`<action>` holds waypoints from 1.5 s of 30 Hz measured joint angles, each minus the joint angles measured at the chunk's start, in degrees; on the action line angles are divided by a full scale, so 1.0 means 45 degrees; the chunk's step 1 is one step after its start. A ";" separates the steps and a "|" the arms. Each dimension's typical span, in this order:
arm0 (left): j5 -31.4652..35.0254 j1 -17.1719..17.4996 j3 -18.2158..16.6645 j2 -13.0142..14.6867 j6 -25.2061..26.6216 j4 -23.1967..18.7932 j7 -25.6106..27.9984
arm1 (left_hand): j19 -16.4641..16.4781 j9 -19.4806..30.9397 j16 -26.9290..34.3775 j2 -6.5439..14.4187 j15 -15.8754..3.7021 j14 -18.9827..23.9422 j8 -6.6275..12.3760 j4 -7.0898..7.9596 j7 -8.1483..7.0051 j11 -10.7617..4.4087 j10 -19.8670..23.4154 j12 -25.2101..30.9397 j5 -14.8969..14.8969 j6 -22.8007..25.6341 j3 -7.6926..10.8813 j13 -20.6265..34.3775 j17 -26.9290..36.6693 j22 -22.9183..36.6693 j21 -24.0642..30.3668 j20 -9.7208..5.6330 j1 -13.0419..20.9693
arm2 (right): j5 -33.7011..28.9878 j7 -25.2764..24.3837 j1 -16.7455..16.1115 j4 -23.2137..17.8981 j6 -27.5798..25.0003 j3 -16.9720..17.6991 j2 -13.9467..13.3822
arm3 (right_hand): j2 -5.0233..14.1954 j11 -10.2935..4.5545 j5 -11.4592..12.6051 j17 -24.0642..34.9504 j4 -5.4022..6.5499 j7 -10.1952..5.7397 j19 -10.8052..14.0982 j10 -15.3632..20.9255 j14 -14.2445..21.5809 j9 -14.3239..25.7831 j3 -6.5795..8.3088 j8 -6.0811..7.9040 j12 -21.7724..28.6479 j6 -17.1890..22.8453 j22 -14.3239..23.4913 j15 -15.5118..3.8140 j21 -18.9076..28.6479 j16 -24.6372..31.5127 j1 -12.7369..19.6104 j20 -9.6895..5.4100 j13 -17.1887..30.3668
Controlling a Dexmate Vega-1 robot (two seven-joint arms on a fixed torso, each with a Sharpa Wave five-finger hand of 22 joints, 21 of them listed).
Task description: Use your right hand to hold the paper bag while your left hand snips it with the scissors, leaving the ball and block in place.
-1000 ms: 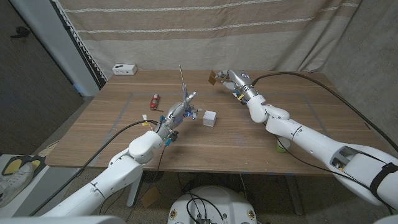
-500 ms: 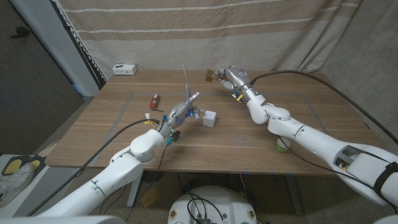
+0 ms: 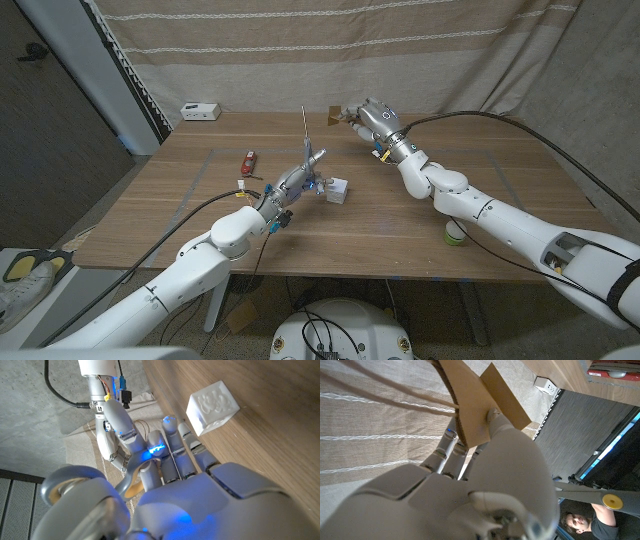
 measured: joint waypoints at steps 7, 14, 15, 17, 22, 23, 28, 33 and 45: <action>-0.0279 -0.0105 0.0087 0.0149 0.0407 -0.0212 -0.0227 | 0.0020 0.0000 0.0187 0.0000 -0.0025 0.0072 -0.0002 0.0000 0.0000 0.0065 0.0066 0.0000 0.0000 -0.0001 0.0000 0.0000 0.0062 0.0030 0.0048 0.0022 0.0000 | -0.0605 -0.0301 0.0186 -0.0022 0.0150 -0.0159 -0.0091 | 0.0000 -0.0001 0.0000 -0.0001 0.0050 -0.0066 -0.0142 0.0000 0.0000 0.0000 -0.0054 0.0000 -0.0022 0.0066 0.0000 0.0000 0.0000 -0.0001 0.0000 0.0003 0.0000; -0.0494 -0.0142 0.0124 0.0296 0.0751 -0.0430 -0.0332 | 0.0249 0.0000 0.0334 0.0000 -0.0048 0.0231 -0.0006 0.0000 0.0032 0.0134 0.0135 0.0000 0.0000 0.0030 0.0000 0.0000 0.0094 0.0032 0.0097 -0.0027 0.0001 | -0.0942 -0.0484 0.0317 -0.0013 0.0286 -0.0227 -0.0163 | -0.0001 -0.0002 0.0037 -0.0002 0.0017 -0.0066 -0.0141 0.0000 0.0000 0.0063 -0.0088 0.0000 -0.0069 0.0066 -0.0001 0.0000 0.0088 -0.0078 -0.0001 0.0003 0.0002; -0.0533 -0.0143 0.0127 0.0329 0.0810 -0.0472 -0.0343 | 0.0271 0.0000 0.0367 0.0000 -0.0067 0.0251 0.0008 0.0000 0.0033 0.0138 0.0138 0.0000 0.0045 0.0031 0.0000 0.0000 0.0114 0.0023 0.0097 -0.0048 0.0000 | -0.1000 -0.0505 0.0339 -0.0013 0.0319 -0.0237 -0.0182 | -0.0001 -0.0002 0.0079 0.0005 0.0018 -0.0066 -0.0141 0.0000 0.0000 0.0062 -0.0088 0.0000 -0.0070 0.0066 -0.0001 0.0000 0.0088 -0.0086 -0.0001 0.0003 0.0001; -0.0563 -0.0145 0.0129 0.0391 0.0869 -0.0570 -0.0348 | 0.0309 0.0000 0.0482 0.0000 -0.0092 0.0325 0.0061 0.0000 0.0051 0.0208 0.0209 0.0000 0.0067 0.0049 0.0000 0.0000 0.0177 0.0023 0.0097 -0.0010 0.0001 | -0.1109 -0.0543 0.0353 -0.0013 0.0342 -0.0242 -0.0197 | -0.0001 -0.0002 0.0090 0.0058 0.0017 -0.0066 -0.0141 0.0000 0.0000 0.0062 -0.0088 0.0000 -0.0072 0.0066 -0.0001 0.0000 0.0186 -0.0087 -0.0001 0.0003 0.0001; -0.0683 -0.0128 0.0129 0.0511 0.1135 -0.0767 -0.0330 | 0.0488 0.0000 0.0831 0.0001 -0.0179 0.0641 0.0086 0.0000 0.0052 0.0316 0.0318 0.0003 0.0114 0.0048 0.0000 0.0000 0.0368 0.0060 0.0195 -0.0014 0.0001 | -0.1268 -0.0571 0.0395 -0.0133 0.0360 -0.0256 -0.0298 | -0.0001 -0.0003 0.0090 0.0058 0.0017 -0.0066 -0.0140 0.0001 0.0000 0.0062 -0.0088 -0.0060 -0.0104 0.0065 -0.0001 0.0000 0.0187 -0.0087 -0.0001 0.0003 -0.0049; -0.0731 -0.0115 0.0129 0.0546 0.1216 -0.0837 -0.0309 | 0.0500 0.0000 0.0890 0.0001 -0.0184 0.0684 0.0086 0.0000 0.0052 0.0316 0.0319 0.0003 0.0114 0.0047 0.0000 0.0000 0.0399 0.0060 0.0195 -0.0002 0.0001 | -0.1311 -0.0571 0.0396 -0.0188 0.0362 -0.0256 -0.0335 | -0.0001 -0.0004 0.0090 0.0058 0.0017 -0.0066 -0.0140 0.0001 0.0000 0.0062 -0.0088 -0.0060 -0.0112 0.0066 -0.0001 0.0000 0.0187 -0.0087 -0.0001 0.0003 -0.0052; -0.0916 -0.0083 0.0106 0.0667 0.1493 -0.1046 -0.0259 | 0.0499 0.0000 0.0936 0.0002 -0.0203 0.0707 0.0085 0.0000 0.0052 0.0315 0.0320 0.0009 0.0113 0.0047 0.0000 -0.0002 0.0406 0.0102 0.0195 -0.0002 0.0002 | -0.1427 -0.0562 0.0388 -0.0375 0.0357 -0.0203 -0.0456 | -0.0001 -0.0049 0.0090 0.0058 0.0062 -0.0065 -0.0139 0.0046 0.0000 0.0061 -0.0149 -0.0060 -0.0122 0.0065 -0.0029 0.0000 0.0296 -0.0090 -0.0001 0.0003 -0.0055; -0.1067 -0.0074 0.0098 0.0741 0.1768 -0.1169 -0.0210 | 0.0615 0.0000 0.0987 0.0003 -0.0201 0.0707 0.0085 0.0000 0.0052 0.0315 0.0320 0.0011 0.0176 0.0047 0.0000 0.0000 0.0345 0.0145 0.0303 -0.0024 0.0003 | -0.1512 -0.0473 0.0338 -0.0507 0.0349 -0.0157 -0.0577 | 0.0000 -0.0049 0.0089 0.0057 0.0061 -0.0065 -0.0279 0.0046 0.0000 0.0061 -0.0149 -0.0060 -0.0108 0.0065 -0.0031 0.0000 0.0296 -0.0098 0.0000 0.0001 -0.0054; -0.1289 -0.0227 0.0219 0.0823 0.2298 -0.1293 -0.0149 | 0.1453 0.0000 0.1801 0.0076 -0.0366 0.1504 0.0183 0.0000 0.0052 0.0447 0.0460 0.0013 0.0258 0.0047 0.0000 0.0063 0.0363 0.0702 0.0940 -0.0138 0.0076 | -0.1828 -0.0407 0.0304 -0.0616 0.0489 -0.0105 -0.0749 | 0.0036 -0.0050 0.0138 0.0094 0.0053 -0.0065 -0.0277 0.0046 0.0000 0.0060 -0.0159 -0.0060 -0.0070 0.0064 -0.0030 0.0000 0.0480 -0.0208 0.0036 0.0001 -0.0054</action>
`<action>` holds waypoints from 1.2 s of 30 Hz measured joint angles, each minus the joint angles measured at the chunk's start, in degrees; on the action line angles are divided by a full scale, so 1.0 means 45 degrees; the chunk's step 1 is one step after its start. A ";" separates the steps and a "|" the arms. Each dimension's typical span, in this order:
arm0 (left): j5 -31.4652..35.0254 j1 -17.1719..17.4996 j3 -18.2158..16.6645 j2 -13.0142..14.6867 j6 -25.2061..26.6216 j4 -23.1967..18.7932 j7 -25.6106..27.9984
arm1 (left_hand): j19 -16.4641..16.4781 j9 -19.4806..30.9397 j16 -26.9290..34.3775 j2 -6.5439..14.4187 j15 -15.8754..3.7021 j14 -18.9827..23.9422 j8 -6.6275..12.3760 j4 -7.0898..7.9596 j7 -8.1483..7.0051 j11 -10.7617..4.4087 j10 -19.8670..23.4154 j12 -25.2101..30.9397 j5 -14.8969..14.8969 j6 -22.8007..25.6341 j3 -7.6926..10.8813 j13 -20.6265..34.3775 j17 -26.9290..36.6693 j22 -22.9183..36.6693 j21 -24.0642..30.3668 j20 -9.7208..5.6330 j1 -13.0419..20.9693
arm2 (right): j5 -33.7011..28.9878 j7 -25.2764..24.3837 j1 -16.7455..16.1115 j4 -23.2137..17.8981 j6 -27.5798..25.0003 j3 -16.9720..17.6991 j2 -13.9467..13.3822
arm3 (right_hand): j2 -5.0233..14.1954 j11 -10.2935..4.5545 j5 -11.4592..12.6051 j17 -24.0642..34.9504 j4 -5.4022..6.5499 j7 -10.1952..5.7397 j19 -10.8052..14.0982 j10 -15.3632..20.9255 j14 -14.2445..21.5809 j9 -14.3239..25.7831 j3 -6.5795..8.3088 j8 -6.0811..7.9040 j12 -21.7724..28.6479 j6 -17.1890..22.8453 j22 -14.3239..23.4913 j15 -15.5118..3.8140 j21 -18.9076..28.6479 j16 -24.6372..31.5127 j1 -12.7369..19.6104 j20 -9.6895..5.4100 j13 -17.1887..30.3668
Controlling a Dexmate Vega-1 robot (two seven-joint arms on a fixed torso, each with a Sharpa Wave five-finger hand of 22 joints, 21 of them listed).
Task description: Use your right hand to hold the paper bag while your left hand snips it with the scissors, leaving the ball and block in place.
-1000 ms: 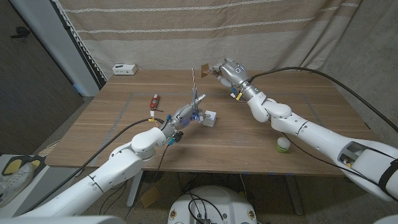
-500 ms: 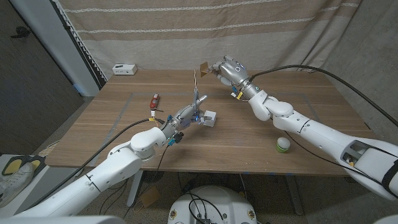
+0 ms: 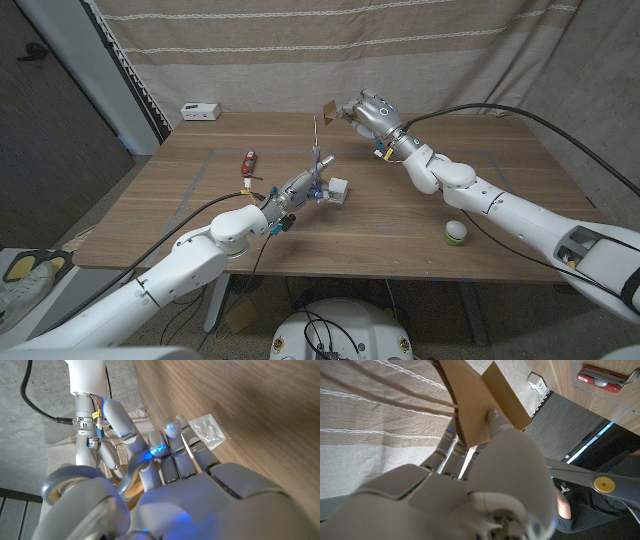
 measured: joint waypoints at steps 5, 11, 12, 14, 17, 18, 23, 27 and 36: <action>-0.0199 -0.0177 0.0085 0.0010 0.0235 0.0039 -0.0249 | 0.0000 0.0000 0.0100 0.0000 -0.0009 0.0083 0.0000 0.0000 0.0000 0.0065 0.0068 0.0034 0.0065 0.0000 0.0000 -0.0001 0.0050 0.0073 0.0047 0.0001 0.0000 | -0.0175 -0.0067 0.0014 0.0071 0.0080 -0.0028 -0.0041 | 0.0033 0.0000 0.0000 0.0023 0.0049 -0.0068 0.0001 0.0000 0.0000 -0.0001 -0.0055 0.0000 -0.0001 0.0067 0.0000 0.0000 0.0002 -0.0002 0.0033 0.0000 -0.0029; -0.0400 -0.0404 0.0209 0.0025 0.0442 0.0166 -0.0555 | -0.0001 0.0000 0.0217 0.0000 -0.0001 0.0132 0.0000 0.0000 0.0000 0.0066 0.0071 0.0056 0.0065 0.0000 0.0000 -0.0005 0.0013 0.0189 0.0103 0.0001 0.0000 | -0.0358 -0.0196 0.0080 0.0156 0.0168 -0.0092 -0.0062 | 0.0033 0.0047 0.0048 0.0100 0.0080 -0.0070 -0.0283 0.0059 0.0054 0.0042 -0.0252 -0.0093 -0.0003 0.0070 -0.0037 -0.0054 0.0597 -0.0187 0.0033 -0.0001 -0.0120; -0.0468 -0.0442 0.0229 0.0025 0.0504 0.0187 -0.0640 | -0.0001 0.0000 0.0258 0.0000 -0.0001 0.0132 0.0000 0.0000 0.0000 0.0066 0.0071 0.0058 0.0065 0.0000 0.0000 -0.0007 0.0013 0.0227 0.0143 0.0001 0.0000 | -0.0385 -0.0231 0.0105 0.0189 0.0192 -0.0120 -0.0063 | 0.0033 0.0029 0.0090 0.0118 0.0105 -0.0070 -0.0319 0.0129 0.0074 0.0061 -0.0280 -0.0098 -0.0046 0.0070 -0.0053 -0.0074 0.0713 -0.0210 0.0033 0.0003 -0.0150; -0.0551 -0.0495 0.0252 0.0026 0.0580 0.0216 -0.0724 | -0.0001 0.0000 0.0269 0.0000 0.0000 0.0133 0.0000 0.0000 0.0000 0.0066 0.0071 0.0061 0.0065 -0.0001 -0.0001 -0.0008 0.0013 0.0297 0.0192 0.0001 0.0000 | -0.0433 -0.0293 0.0128 0.0233 0.0223 -0.0142 -0.0063 | 0.0032 0.0029 0.0090 0.0144 0.0105 -0.0069 -0.0319 0.0165 0.0102 0.0062 -0.0280 -0.0099 -0.0082 0.0069 -0.0060 -0.0051 0.0790 -0.0237 0.0032 0.0003 -0.0179; -0.0710 -0.0615 0.0310 0.0026 0.0735 0.0288 -0.0862 | -0.0001 0.0000 0.0426 0.0000 0.0000 0.0134 -0.0001 -0.0001 0.0000 0.0066 0.0071 0.0061 0.0065 -0.0001 -0.0001 -0.0012 0.0025 0.0360 0.0192 0.0001 0.0000 | -0.0527 -0.0438 0.0169 0.0303 0.0289 -0.0182 -0.0063 | 0.0032 0.0029 0.0090 0.0145 0.0105 -0.0069 -0.0319 0.0164 0.0100 0.0061 -0.0280 -0.0099 -0.0099 0.0069 -0.0060 -0.0051 0.0858 -0.0237 0.0032 0.0003 -0.0179; -0.0710 -0.0625 0.0315 0.0026 0.0735 0.0295 -0.0862 | -0.0001 0.0000 0.0457 0.0000 0.0001 0.0134 -0.0001 -0.0001 0.0000 0.0065 0.0070 0.0062 0.0065 -0.0001 -0.0001 -0.0013 0.0035 0.0360 0.0193 0.0001 0.0000 | -0.0538 -0.0456 0.0169 0.0303 0.0295 -0.0182 -0.0063 | 0.0032 0.0029 0.0089 0.0145 0.0105 -0.0069 -0.0319 0.0164 0.0100 0.0062 -0.0280 -0.0099 -0.0100 0.0069 -0.0060 -0.0050 0.0889 -0.0237 0.0032 0.0003 -0.0179; -0.1024 -0.0808 0.0400 0.0030 0.1048 0.0402 -0.1155 | 0.0044 0.0000 0.0457 0.0000 0.0003 0.0136 0.0002 -0.0052 -0.0001 0.0078 0.0084 0.0064 0.0065 -0.0002 -0.0053 -0.0014 0.0013 0.0418 0.0283 0.0046 0.0000 | -0.0688 -0.0672 0.0267 0.0476 0.0374 -0.0309 -0.0050 | 0.0033 0.0028 0.0089 0.0143 0.0105 -0.0092 -0.0318 0.0164 0.0143 0.0061 -0.0281 -0.0099 -0.0149 0.0092 -0.0059 -0.0094 0.0943 -0.0249 0.0033 0.0003 -0.0178; -0.1160 -0.0983 0.0490 0.0050 0.1235 0.0490 -0.1355 | 0.0044 0.0000 0.0553 0.0000 0.0024 0.0158 0.0048 -0.0053 -0.0003 0.0091 0.0098 0.0068 0.0065 -0.0003 -0.0054 -0.0009 0.0013 0.0476 0.0290 0.0046 0.0000 | -0.0835 -0.0863 0.0330 0.0562 0.0423 -0.0403 -0.0046 | 0.0014 0.0007 0.0087 0.0142 0.0104 -0.0161 -0.0318 0.0185 0.0142 0.0061 -0.0281 -0.0099 -0.0169 0.0162 -0.0059 -0.0094 0.0998 -0.0251 0.0152 0.0003 -0.0177; -0.1223 -0.1247 0.0642 0.0079 0.1404 0.0602 -0.1686 | 0.0043 0.0000 0.0553 0.0000 0.0045 0.0183 0.0049 -0.0085 -0.0005 0.0065 0.0123 0.0074 0.0065 -0.0006 -0.0087 -0.0003 -0.0041 0.0536 0.0290 0.0046 0.0000 | -0.1035 -0.1107 0.0423 0.0689 0.0505 -0.0568 -0.0028 | 0.0046 0.0001 0.0120 0.0154 0.0062 -0.0160 -0.0363 0.0188 0.0141 0.0060 -0.0326 -0.0099 -0.0201 0.0160 -0.0058 -0.0093 0.1154 -0.0334 0.0185 0.0049 -0.0179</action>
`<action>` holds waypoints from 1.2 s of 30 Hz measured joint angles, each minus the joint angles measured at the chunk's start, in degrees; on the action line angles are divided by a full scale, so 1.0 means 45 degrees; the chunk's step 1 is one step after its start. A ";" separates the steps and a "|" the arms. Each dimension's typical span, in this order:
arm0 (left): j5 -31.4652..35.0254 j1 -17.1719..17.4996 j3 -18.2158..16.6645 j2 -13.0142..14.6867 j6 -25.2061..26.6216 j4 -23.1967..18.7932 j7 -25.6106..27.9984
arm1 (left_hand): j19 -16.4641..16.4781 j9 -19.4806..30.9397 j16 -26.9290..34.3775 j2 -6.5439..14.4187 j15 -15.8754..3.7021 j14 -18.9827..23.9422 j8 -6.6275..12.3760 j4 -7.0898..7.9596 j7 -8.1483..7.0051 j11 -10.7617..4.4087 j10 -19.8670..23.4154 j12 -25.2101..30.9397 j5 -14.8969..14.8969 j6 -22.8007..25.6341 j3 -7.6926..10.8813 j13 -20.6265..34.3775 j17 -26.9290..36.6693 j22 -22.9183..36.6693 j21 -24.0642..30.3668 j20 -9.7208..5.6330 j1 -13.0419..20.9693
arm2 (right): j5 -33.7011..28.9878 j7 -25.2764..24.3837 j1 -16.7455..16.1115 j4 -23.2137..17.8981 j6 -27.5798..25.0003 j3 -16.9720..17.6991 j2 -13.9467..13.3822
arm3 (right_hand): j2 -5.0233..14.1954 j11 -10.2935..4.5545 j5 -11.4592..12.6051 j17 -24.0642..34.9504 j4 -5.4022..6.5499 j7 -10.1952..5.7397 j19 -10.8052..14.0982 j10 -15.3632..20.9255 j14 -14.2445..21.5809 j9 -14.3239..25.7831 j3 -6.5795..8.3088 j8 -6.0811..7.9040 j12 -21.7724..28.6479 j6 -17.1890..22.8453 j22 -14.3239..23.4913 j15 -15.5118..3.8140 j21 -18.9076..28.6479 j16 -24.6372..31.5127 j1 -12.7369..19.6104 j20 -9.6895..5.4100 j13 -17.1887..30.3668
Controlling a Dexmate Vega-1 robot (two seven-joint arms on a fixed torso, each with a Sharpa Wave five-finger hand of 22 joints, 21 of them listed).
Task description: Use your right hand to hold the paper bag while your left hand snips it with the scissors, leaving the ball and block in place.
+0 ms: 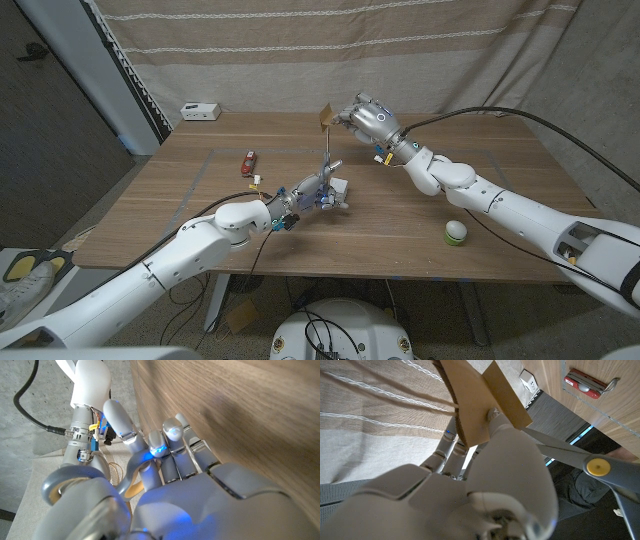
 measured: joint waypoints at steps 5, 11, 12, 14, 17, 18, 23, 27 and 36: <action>-0.0001 -0.0103 0.0070 0.0011 0.0031 0.0048 -0.0138 | 0.0000 0.0000 0.0099 0.0000 -0.0023 0.0067 0.0000 -0.0001 -0.0001 -0.0019 0.0018 0.0051 0.0000 -0.0001 -0.0001 0.0000 0.0010 0.0058 0.0000 0.0000 0.0000 | -0.0034 -0.0053 0.0029 0.0062 0.0024 -0.0061 0.0016 | 0.0000 -0.0016 0.0021 0.0053 0.0000 0.0000 -0.0093 0.0015 -0.0001 -0.0001 0.0000 0.0000 -0.0040 0.0000 0.0001 0.0000 0.0080 -0.0001 0.0000 -0.0049 -0.0041; -0.0001 -0.0165 0.0125 0.0013 0.0034 0.0080 -0.0217 | 0.0000 0.0001 0.0188 0.0000 -0.0022 0.0069 -0.0001 -0.0002 -0.0023 -0.0019 0.0019 0.0059 0.0000 -0.0023 -0.0002 -0.0002 -0.0004 0.0118 0.0087 0.0000 0.0000 | -0.0038 -0.0062 0.0040 0.0078 0.0055 -0.0096 0.0009 | -0.0048 -0.0016 0.0021 0.0053 -0.0001 0.0000 -0.0092 0.0014 -0.0001 -0.0001 -0.0001 0.0000 0.0011 -0.0001 0.0001 0.0001 0.0179 -0.0001 0.0048 -0.0050 -0.0063; -0.0005 -0.0175 0.0132 0.0014 0.0035 0.0085 -0.0250 | -0.0001 0.0000 0.0188 0.0000 -0.0022 0.0069 -0.0001 -0.0002 -0.0023 -0.0019 0.0019 0.0060 0.0000 -0.0024 -0.0003 -0.0002 -0.0004 0.0135 0.0087 0.0000 0.0000 | -0.0037 -0.0061 0.0040 0.0077 0.0055 -0.0100 -0.0011 | -0.0048 -0.0016 0.0021 0.0053 -0.0001 0.0000 -0.0091 0.0014 -0.0002 -0.0001 -0.0001 0.0000 0.0011 -0.0001 0.0001 0.0001 0.0193 -0.0001 0.0048 -0.0050 -0.0064; -0.0025 -0.0191 0.0146 0.0010 0.0044 0.0102 -0.0276 | -0.0001 0.0000 0.0190 0.0000 -0.0029 0.0062 0.0061 -0.0003 -0.0024 0.0002 0.0040 0.0060 0.0000 -0.0024 -0.0003 -0.0003 -0.0004 0.0176 0.0087 0.0000 0.0000 | -0.0038 -0.0062 0.0040 0.0071 0.0057 -0.0101 -0.0031 | -0.0049 -0.0016 0.0021 0.0053 -0.0001 0.0001 -0.0092 0.0015 -0.0001 -0.0002 -0.0001 0.0000 0.0012 0.0000 0.0001 0.0001 0.0218 -0.0053 0.0047 -0.0050 -0.0064; -0.0071 -0.0209 0.0161 -0.0001 0.0065 0.0120 -0.0317 | -0.0001 0.0000 0.0198 -0.0002 -0.0049 0.0042 0.0097 -0.0004 -0.0026 0.0024 0.0063 0.0061 0.0000 -0.0026 -0.0004 -0.0004 -0.0004 0.0176 0.0136 0.0000 -0.0002 | -0.0036 -0.0061 0.0028 0.0038 0.0065 -0.0101 -0.0066 | -0.0049 -0.0017 0.0020 0.0053 -0.0002 0.0000 -0.0091 0.0014 -0.0002 -0.0002 -0.0002 0.0000 0.0013 -0.0001 0.0002 0.0001 0.0241 -0.0097 0.0047 -0.0050 -0.0063; -0.0082 -0.0209 0.0162 -0.0001 0.0066 0.0121 -0.0325 | 0.0000 0.0000 0.0198 -0.0002 -0.0049 0.0042 0.0098 -0.0004 -0.0027 0.0024 0.0063 0.0061 0.0000 -0.0028 -0.0004 -0.0004 -0.0003 0.0200 0.0136 0.0000 -0.0003 | -0.0035 -0.0061 0.0020 0.0027 0.0069 -0.0101 -0.0078 | -0.0049 -0.0017 0.0020 0.0053 -0.0007 0.0001 -0.0138 0.0014 -0.0002 -0.0002 -0.0008 0.0000 0.0013 -0.0001 0.0002 0.0001 0.0241 -0.0097 0.0047 -0.0002 -0.0063; -0.0125 -0.0220 0.0189 -0.0017 0.0068 0.0130 -0.0384 | -0.0005 0.0000 0.0285 -0.0006 -0.0049 0.0043 0.0098 -0.0019 -0.0044 0.0024 0.0065 0.0062 0.0000 -0.0046 -0.0020 -0.0008 0.0031 0.0235 0.0136 -0.0005 -0.0006 | -0.0024 -0.0064 -0.0058 -0.0074 0.0089 -0.0085 -0.0166 | -0.0050 -0.0017 0.0019 0.0052 0.0041 0.0001 -0.0205 0.0014 0.0043 -0.0003 -0.0060 0.0000 0.0012 -0.0001 0.0002 0.0046 0.0337 -0.0098 0.0047 -0.0027 -0.0061; -0.0138 -0.0230 0.0209 -0.0034 0.0068 0.0131 -0.0413 | -0.0049 0.0000 0.0394 -0.0011 -0.0049 0.0043 0.0098 -0.0028 -0.0045 0.0022 0.0067 0.0062 0.0000 -0.0046 -0.0029 -0.0012 0.0031 0.0296 0.0136 -0.0047 -0.0012 | -0.0016 -0.0099 -0.0110 -0.0147 0.0122 -0.0042 -0.0227 | -0.0050 -0.0018 0.0017 0.0051 0.0041 0.0001 -0.0205 0.0014 0.0042 -0.0003 -0.0060 0.0000 0.0011 -0.0001 0.0003 0.0046 0.0338 -0.0098 0.0046 -0.0027 -0.0058; -0.0185 -0.0231 0.0248 -0.0079 0.0051 0.0159 -0.0479 | -0.0049 0.0000 0.0394 -0.0059 -0.0091 0.0088 0.0097 -0.0033 -0.0042 0.0025 0.0106 0.0115 0.0000 -0.0043 -0.0034 -0.0003 -0.0027 0.0359 0.0186 -0.0047 -0.0059 | -0.0015 -0.0266 -0.0252 -0.0267 0.0248 0.0047 -0.0361 | -0.0051 -0.0018 0.0014 0.0041 -0.0001 0.0002 -0.0249 0.0014 0.0113 -0.0005 -0.0103 0.0000 0.0005 -0.0001 0.0004 -0.0025 0.0437 -0.0111 0.0045 -0.0072 -0.0058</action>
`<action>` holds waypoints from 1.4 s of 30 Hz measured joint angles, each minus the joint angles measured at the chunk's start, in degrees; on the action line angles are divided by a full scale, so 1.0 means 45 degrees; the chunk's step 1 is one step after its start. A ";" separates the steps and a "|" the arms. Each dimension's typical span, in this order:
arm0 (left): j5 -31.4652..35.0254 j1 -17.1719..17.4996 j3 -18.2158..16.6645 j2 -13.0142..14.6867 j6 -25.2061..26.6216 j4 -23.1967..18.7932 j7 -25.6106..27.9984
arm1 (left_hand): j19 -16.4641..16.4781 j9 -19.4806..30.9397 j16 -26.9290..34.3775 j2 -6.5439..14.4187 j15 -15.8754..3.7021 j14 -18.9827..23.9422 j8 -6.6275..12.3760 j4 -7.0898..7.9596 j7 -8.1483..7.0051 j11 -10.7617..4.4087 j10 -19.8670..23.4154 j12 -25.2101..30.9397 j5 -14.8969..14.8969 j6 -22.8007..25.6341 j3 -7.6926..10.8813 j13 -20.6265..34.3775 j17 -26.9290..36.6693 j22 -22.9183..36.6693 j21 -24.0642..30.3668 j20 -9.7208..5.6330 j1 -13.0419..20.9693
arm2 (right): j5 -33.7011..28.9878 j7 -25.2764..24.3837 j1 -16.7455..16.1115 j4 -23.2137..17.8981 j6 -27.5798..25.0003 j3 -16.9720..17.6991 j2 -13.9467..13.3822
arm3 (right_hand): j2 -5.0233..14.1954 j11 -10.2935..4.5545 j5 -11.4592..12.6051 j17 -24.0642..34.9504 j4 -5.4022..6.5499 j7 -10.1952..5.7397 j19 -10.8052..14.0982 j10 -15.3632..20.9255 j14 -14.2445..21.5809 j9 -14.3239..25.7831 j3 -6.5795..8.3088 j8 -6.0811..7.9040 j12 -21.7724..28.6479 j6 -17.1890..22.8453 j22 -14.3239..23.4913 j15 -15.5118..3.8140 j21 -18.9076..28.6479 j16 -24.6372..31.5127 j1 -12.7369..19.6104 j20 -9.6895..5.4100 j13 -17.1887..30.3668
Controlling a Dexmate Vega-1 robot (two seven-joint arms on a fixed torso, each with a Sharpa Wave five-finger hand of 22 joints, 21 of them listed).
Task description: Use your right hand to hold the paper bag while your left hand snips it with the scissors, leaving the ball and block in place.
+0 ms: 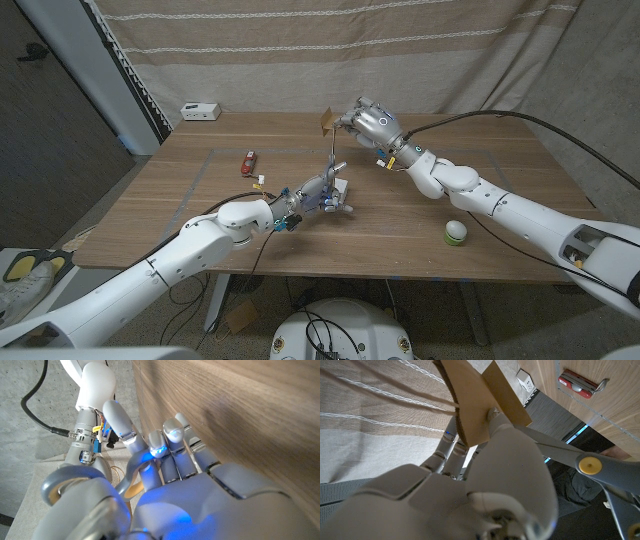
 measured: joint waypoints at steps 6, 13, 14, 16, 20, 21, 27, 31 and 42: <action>-0.0001 0.0000 0.0019 -0.0018 -0.0078 0.0022 -0.0047 | 0.0000 0.0000 0.0000 -0.0016 0.0002 0.0003 -0.0003 0.0000 0.0000 -0.0002 0.0001 0.0022 0.0000 0.0000 0.0000 0.0002 -0.0037 0.0052 0.0000 0.0000 -0.0016 | -0.0104 -0.0252 -0.0124 -0.0103 0.0028 0.0065 -0.0114 | -0.0001 -0.0001 0.0000 0.0062 -0.0008 0.0002 -0.0047 0.0000 0.0000 -0.0004 -0.0008 0.0000 -0.0005 -0.0001 -0.0065 0.0000 0.0088 -0.0074 -0.0001 0.0048 -0.0044; -0.0002 -0.0001 0.0033 -0.0020 -0.0132 0.0053 -0.0139 | 0.0000 0.0000 0.0089 -0.0035 -0.0002 -0.0001 0.0053 0.0000 0.0000 -0.0004 0.0002 0.0026 0.0000 0.0000 0.0000 0.0003 -0.0036 0.0170 0.0098 0.0001 -0.0032 | -0.0517 -0.0823 -0.0308 -0.0283 -0.0100 0.0084 -0.0289 | -0.0004 0.0025 0.0063 0.0058 0.0042 -0.0024 -0.0163 0.0118 -0.0001 0.0001 -0.0064 -0.0002 -0.0097 0.0167 -0.0064 0.0000 0.0295 -0.0164 0.0000 0.0025 -0.0059; -0.0002 -0.0005 0.0036 -0.0020 -0.0138 0.0060 -0.0155 | 0.0000 0.0000 0.0089 -0.0035 -0.0002 -0.0001 0.0061 0.0001 0.0000 -0.0004 0.0002 0.0026 0.0000 0.0000 0.0000 0.0003 -0.0036 0.0170 0.0098 0.0001 -0.0032 | -0.0588 -0.0940 -0.0334 -0.0303 -0.0131 0.0085 -0.0305 | -0.0005 0.0025 0.0062 0.0054 0.0042 -0.0026 -0.0163 0.0118 -0.0001 0.0001 -0.0064 -0.0003 -0.0098 0.0168 -0.0064 0.0001 0.0295 -0.0171 0.0001 0.0025 -0.0059; -0.0001 -0.0008 0.0038 -0.0018 -0.0145 0.0067 -0.0167 | 0.0001 0.0000 0.0116 -0.0035 -0.0002 -0.0002 0.0062 0.0001 0.0001 -0.0005 0.0001 0.0026 0.0000 0.0000 0.0001 0.0002 -0.0035 0.0170 0.0098 0.0001 -0.0032 | -0.0668 -0.1078 -0.0377 -0.0343 -0.0158 0.0089 -0.0325 | -0.0054 0.0025 0.0062 0.0057 0.0042 -0.0042 -0.0162 0.0119 -0.0001 0.0002 -0.0064 -0.0005 -0.0098 0.0190 -0.0064 0.0001 0.0295 -0.0173 0.0050 0.0025 -0.0059; -0.0002 -0.0009 0.0040 -0.0003 -0.0168 0.0081 -0.0205 | 0.0001 0.0000 0.0150 -0.0051 -0.0003 -0.0002 0.0062 0.0001 0.0001 -0.0005 0.0001 0.0026 0.0000 -0.0001 0.0001 0.0000 -0.0096 0.0229 0.0098 0.0001 -0.0048 | -0.0807 -0.1374 -0.0473 -0.0427 -0.0228 0.0091 -0.0348 | -0.0054 0.0025 0.0062 0.0069 0.0009 -0.0023 -0.0229 0.0119 -0.0001 0.0001 -0.0098 -0.0052 -0.0100 0.0209 -0.0063 0.0001 0.0382 -0.0173 0.0049 0.0092 -0.0059; -0.0006 -0.0009 0.0040 0.0003 -0.0186 0.0082 -0.0220 | 0.0001 0.0000 0.0150 -0.0052 -0.0003 -0.0003 0.0062 0.0001 0.0001 -0.0006 0.0001 0.0026 0.0000 -0.0001 0.0001 -0.0001 -0.0090 0.0228 0.0098 0.0001 -0.0048 | -0.0831 -0.1450 -0.0519 -0.0463 -0.0235 0.0093 -0.0352 | -0.0054 0.0025 0.0063 0.0080 0.0000 -0.0025 -0.0229 0.0119 -0.0001 0.0000 -0.0107 -0.0054 -0.0100 0.0207 -0.0064 0.0000 0.0382 -0.0173 0.0049 0.0092 -0.0058; -0.0009 0.0029 0.0016 0.0055 -0.0257 0.0083 -0.0228 | 0.0000 0.0000 0.0209 -0.0086 -0.0003 -0.0002 0.0062 0.0001 0.0002 -0.0007 0.0000 0.0026 0.0000 -0.0002 0.0002 -0.0006 -0.0096 0.0293 0.0098 0.0001 -0.0081 | -0.0856 -0.1651 -0.0620 -0.0549 -0.0247 0.0121 -0.0361 | -0.0134 -0.0003 0.0062 0.0142 -0.0007 -0.0050 -0.0297 0.0148 -0.0001 0.0001 -0.0114 -0.0065 -0.0101 0.0171 -0.0063 0.0001 0.0554 -0.0261 0.0135 0.0022 -0.0066; -0.0035 0.0085 -0.0038 0.0088 -0.0305 0.0081 -0.0225 | 0.0001 0.0000 0.0212 -0.0086 -0.0003 -0.0003 0.0062 0.0002 0.0002 -0.0007 0.0000 0.0027 0.0000 -0.0002 0.0002 -0.0008 -0.0095 0.0310 0.0098 0.0001 -0.0080 | -0.0811 -0.1705 -0.0719 -0.0587 -0.0258 0.0167 -0.0348 | -0.0130 -0.0007 0.0062 0.0181 -0.0007 0.0021 -0.0297 0.0152 -0.0002 0.0009 -0.0114 -0.0139 -0.0141 0.0059 -0.0063 0.0001 0.0648 -0.0261 0.0139 0.0022 -0.0121; -0.0067 0.0099 -0.0085 0.0090 -0.0473 0.0242 -0.0347 | 0.0001 0.0000 0.0259 -0.0087 -0.0003 -0.0003 0.0162 0.0006 0.0002 -0.0009 -0.0002 0.0136 0.0000 -0.0002 0.0006 -0.0002 -0.0096 0.0346 0.0195 0.0001 -0.0080 | -0.0684 -0.1807 -0.0896 -0.0620 -0.0408 0.0263 -0.0299 | -0.0062 -0.0048 0.0146 0.0351 -0.0045 0.0116 -0.0301 0.0090 -0.0001 0.0214 -0.0154 -0.0149 -0.0198 -0.0133 -0.0125 0.0005 0.0950 -0.0283 0.0207 0.0028 -0.0119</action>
